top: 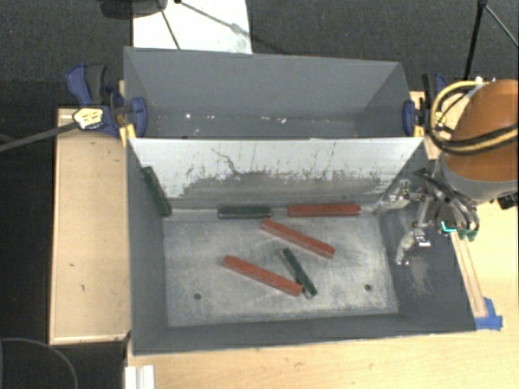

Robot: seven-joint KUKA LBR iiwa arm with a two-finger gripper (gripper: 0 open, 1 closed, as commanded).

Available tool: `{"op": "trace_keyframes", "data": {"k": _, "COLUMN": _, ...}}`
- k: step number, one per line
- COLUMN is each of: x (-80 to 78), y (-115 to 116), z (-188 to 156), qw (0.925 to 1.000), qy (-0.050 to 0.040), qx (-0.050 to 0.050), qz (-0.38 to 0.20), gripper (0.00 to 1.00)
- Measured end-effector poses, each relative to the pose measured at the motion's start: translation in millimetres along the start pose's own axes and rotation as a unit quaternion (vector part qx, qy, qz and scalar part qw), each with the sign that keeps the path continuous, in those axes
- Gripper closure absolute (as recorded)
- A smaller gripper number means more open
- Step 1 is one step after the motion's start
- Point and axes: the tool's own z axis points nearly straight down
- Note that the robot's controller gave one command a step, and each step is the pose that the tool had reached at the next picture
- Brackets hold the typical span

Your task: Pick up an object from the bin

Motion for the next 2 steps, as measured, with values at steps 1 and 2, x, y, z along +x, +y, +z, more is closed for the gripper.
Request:
{"op": "trace_keyframes", "data": {"k": 1, "x": -1.8, "y": 0, "z": -4, "qw": 1.0, "qy": -0.0038, "qx": 0.001, "qz": -0.002, "gripper": 0.0}}
{"op": "trace_keyframes", "data": {"k": 2, "x": -3.2, "y": 15, "z": 40, "qw": 1.0, "qy": -0.0078, "qx": 0.002, "qz": 0.003, "gripper": 0.0}}
